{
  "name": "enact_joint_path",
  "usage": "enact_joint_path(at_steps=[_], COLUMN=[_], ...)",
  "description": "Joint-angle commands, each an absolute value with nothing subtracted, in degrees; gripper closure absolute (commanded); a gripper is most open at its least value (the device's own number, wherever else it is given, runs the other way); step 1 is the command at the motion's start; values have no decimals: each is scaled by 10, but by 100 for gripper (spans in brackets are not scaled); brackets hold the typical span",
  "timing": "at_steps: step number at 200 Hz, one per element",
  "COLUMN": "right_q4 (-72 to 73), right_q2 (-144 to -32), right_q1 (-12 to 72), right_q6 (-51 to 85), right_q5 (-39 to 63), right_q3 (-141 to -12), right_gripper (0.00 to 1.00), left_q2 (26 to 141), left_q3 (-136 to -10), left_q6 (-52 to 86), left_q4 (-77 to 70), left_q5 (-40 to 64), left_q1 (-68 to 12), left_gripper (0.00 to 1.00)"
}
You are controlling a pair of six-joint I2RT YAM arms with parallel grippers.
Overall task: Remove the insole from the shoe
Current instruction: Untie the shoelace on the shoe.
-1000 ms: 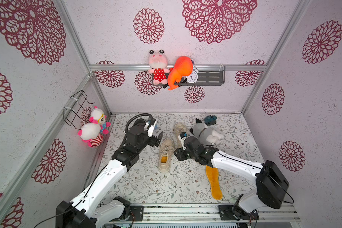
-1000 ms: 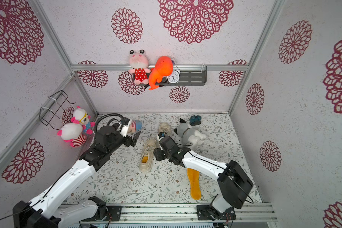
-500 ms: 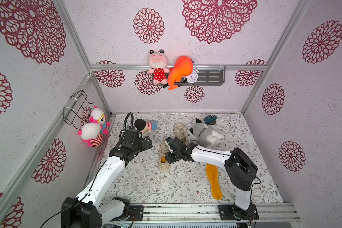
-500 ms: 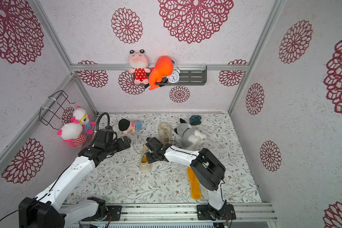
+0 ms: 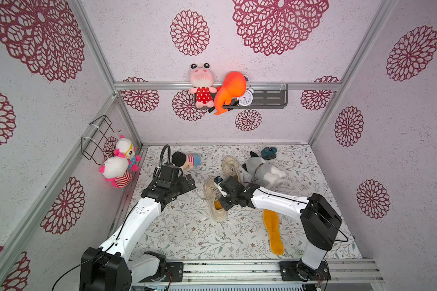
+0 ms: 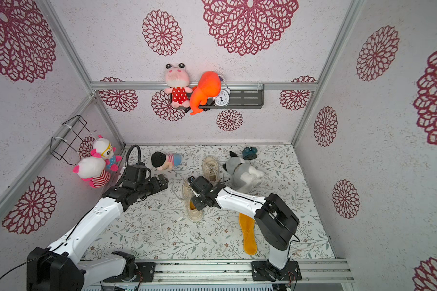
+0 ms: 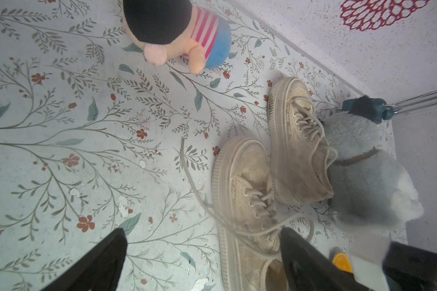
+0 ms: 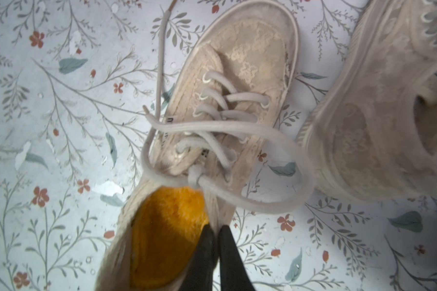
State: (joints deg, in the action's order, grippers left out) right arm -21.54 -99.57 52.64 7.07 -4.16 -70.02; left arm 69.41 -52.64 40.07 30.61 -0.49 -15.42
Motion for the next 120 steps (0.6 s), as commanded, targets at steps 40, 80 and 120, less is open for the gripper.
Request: enact_joint_path(at_steps=[40, 80, 120], right_q4=[-271, -278, -288], right_q2=[-978, -961, -963], right_q1=[517, 487, 467], right_q6=[-61, -78, -117], right_q5=[8, -26, -46], right_q3=[-694, -679, -682], right_gripper=[98, 100, 100], left_q2=[714, 729, 798], left_q3=[-533, -543, -578], left_q6=[394, 385, 377], left_q4=[317, 312, 308], left_q5=[0, 15, 82], left_q1=[-150, -150, -151], left_gripper=[2, 2, 2])
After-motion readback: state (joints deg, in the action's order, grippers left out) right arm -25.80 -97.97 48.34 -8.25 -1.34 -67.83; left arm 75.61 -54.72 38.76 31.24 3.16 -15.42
